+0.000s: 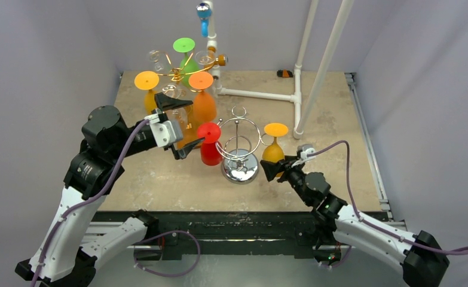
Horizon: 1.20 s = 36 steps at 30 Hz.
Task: Place the wine glass upside down on the wine glass rack
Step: Turn the wine glass upside down at the wine rack.
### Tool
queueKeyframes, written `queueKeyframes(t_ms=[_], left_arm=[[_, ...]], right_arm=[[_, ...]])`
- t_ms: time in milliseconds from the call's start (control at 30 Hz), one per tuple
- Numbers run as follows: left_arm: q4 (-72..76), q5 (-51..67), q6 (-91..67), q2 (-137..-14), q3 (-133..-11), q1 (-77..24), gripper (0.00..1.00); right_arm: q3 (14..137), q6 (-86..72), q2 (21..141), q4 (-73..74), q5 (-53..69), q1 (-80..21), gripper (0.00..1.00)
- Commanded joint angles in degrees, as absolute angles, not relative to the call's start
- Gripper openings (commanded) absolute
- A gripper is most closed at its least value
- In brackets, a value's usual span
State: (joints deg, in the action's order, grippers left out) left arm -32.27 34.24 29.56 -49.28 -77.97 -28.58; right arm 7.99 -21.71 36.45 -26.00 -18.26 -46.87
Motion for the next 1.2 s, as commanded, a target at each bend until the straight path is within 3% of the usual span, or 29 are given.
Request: queueKeyframes(t_ms=[0, 367, 700, 833, 867, 900, 1167], left_arm=[[-31.31, 34.56, 29.54, -49.13, -77.87, -28.66, 1.0], [-31.58, 34.89, 29.22, -49.31, -77.97, -28.66, 1.0], [-31.38, 35.07, 29.46, -49.34, -77.51, -28.69, 1.0], [-31.57, 35.07, 29.51, -49.23, -77.58, -28.69, 1.0], [-31.7, 35.0, 29.59, -49.15, -77.6, -28.61, 1.0], [-31.7, 34.94, 29.62, -49.09, -77.61, -28.65, 1.0], [-32.07, 35.06, 29.44, -48.97, -77.37, -28.65, 1.0]], right_arm=[[8.25, -19.99, 37.33, -31.19, -16.8, -47.41, 0.56], [6.8, -19.16, 35.84, -32.1, -18.41, -48.95, 0.55], [11.37, -17.99, 46.97, -31.21, -16.4, -48.99, 0.62], [11.69, -19.47, 49.02, -31.9, -17.1, -49.0, 0.79], [11.75, -19.78, 49.24, -31.82, -17.25, -48.98, 0.94], [11.84, -20.07, 49.36, -31.5, -17.45, -49.04, 0.98], [12.86, -22.05, 43.57, -24.61, -18.49, -49.04, 0.99]])
